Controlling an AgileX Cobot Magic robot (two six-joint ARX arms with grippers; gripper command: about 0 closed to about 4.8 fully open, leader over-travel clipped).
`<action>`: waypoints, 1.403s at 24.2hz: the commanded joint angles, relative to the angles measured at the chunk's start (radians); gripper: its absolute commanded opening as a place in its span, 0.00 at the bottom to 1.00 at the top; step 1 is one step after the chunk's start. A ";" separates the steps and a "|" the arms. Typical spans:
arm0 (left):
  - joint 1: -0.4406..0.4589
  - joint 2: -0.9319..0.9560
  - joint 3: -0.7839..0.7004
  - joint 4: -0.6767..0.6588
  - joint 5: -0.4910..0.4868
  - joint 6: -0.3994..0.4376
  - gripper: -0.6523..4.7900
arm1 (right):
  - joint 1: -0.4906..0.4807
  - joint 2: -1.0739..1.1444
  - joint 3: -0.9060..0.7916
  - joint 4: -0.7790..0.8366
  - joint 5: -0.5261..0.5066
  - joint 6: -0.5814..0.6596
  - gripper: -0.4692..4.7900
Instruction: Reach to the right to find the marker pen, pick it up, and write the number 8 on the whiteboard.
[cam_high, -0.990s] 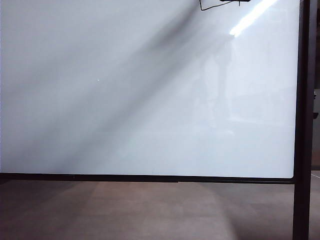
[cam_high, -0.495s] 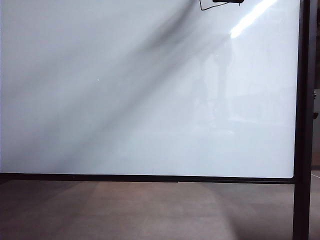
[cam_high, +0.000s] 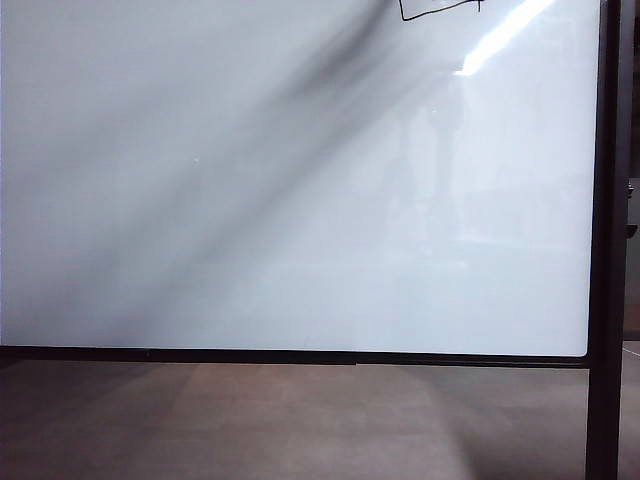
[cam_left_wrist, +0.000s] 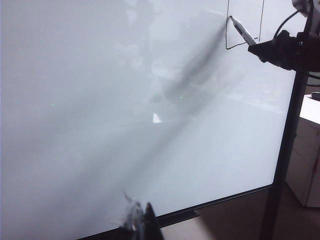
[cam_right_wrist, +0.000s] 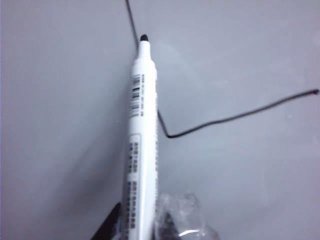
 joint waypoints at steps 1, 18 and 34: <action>0.000 0.001 0.006 0.013 0.000 0.000 0.11 | -0.010 -0.004 0.008 0.001 0.031 -0.003 0.08; -0.002 0.001 0.006 0.013 0.001 0.000 0.11 | -0.128 -0.019 0.006 -0.038 0.047 0.029 0.08; -0.002 0.001 0.006 0.013 0.001 0.000 0.11 | -0.132 -0.194 -0.083 -0.064 0.030 -0.003 0.08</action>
